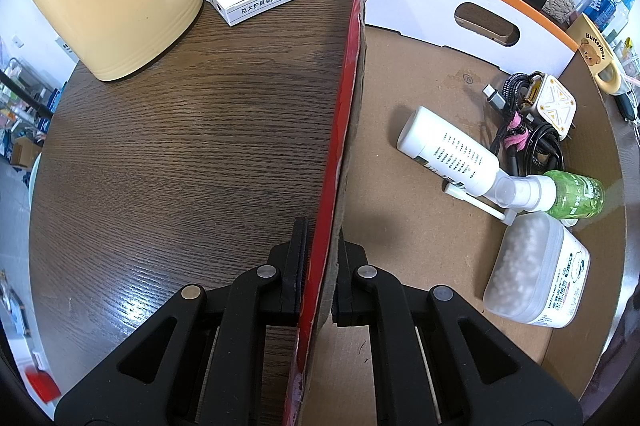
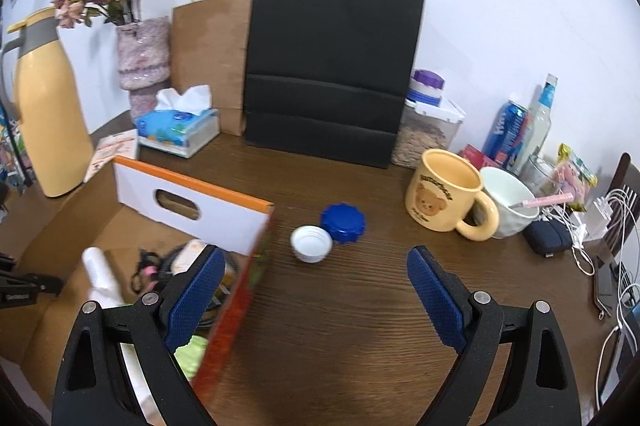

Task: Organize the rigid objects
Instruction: 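Withdraw the right gripper from the box toward the blue bottle cap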

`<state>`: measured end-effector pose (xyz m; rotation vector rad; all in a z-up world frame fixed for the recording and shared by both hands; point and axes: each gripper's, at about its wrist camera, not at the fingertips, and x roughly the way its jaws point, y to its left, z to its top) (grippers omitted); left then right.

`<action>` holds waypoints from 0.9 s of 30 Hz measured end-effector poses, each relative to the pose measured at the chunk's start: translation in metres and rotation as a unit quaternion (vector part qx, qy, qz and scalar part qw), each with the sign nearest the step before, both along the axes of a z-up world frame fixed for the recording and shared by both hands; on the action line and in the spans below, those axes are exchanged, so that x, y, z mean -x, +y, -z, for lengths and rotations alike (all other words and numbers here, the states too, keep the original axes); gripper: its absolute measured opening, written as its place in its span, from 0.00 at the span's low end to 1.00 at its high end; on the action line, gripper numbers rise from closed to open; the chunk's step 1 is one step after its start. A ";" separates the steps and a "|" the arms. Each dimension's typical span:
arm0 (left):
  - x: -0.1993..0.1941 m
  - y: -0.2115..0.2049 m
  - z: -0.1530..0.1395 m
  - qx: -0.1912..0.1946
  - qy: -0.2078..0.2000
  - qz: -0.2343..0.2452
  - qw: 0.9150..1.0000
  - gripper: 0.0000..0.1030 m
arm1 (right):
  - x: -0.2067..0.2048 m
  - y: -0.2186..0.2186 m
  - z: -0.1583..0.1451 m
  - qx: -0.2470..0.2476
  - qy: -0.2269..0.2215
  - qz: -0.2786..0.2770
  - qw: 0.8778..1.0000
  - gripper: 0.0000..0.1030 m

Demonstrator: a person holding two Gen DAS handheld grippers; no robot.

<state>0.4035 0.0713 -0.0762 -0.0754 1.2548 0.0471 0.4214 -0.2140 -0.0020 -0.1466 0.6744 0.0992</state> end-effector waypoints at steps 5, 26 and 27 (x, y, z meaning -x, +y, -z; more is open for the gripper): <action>0.000 0.000 0.000 0.000 0.000 0.000 1.000 0.04 | -0.015 -0.020 0.004 0.005 0.006 0.017 1.000 0.93; 0.000 0.000 0.000 0.000 0.000 0.000 1.000 0.04 | -0.133 -0.024 0.074 0.002 0.080 -0.003 0.997 0.93; 0.000 0.001 0.000 -0.001 0.000 0.000 1.000 0.04 | -0.137 -0.023 0.077 0.003 0.082 -0.004 0.997 0.93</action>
